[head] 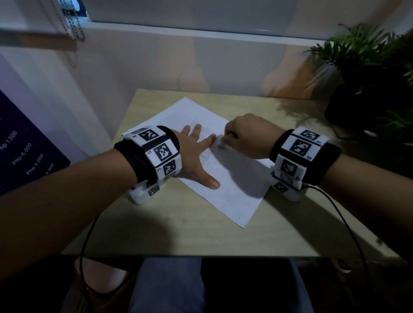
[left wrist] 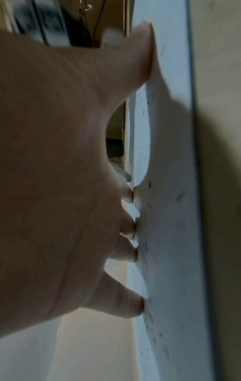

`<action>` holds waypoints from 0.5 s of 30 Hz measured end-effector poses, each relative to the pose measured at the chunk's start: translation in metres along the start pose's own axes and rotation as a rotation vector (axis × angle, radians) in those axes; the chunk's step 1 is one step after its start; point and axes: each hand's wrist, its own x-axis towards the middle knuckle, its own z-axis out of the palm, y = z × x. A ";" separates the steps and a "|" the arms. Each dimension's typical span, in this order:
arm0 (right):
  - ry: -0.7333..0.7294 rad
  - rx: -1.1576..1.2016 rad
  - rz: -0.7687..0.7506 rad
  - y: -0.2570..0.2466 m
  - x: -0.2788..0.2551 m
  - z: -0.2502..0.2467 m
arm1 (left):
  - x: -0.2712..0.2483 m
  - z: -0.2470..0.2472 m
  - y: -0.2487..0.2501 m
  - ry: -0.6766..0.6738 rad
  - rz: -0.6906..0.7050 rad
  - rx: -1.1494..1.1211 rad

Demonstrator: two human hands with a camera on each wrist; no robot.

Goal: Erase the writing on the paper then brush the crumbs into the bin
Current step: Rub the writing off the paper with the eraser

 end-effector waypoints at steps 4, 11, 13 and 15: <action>-0.018 0.055 0.006 0.014 0.004 -0.007 | 0.000 0.000 0.002 0.003 -0.005 0.006; 0.029 -0.061 0.025 0.002 0.003 0.003 | -0.002 0.001 0.001 0.007 -0.003 0.000; -0.012 0.020 -0.015 0.005 0.002 0.000 | -0.002 0.001 0.001 0.007 0.000 -0.001; -0.012 0.053 0.018 0.016 0.007 -0.006 | 0.000 0.002 0.000 0.005 0.000 -0.001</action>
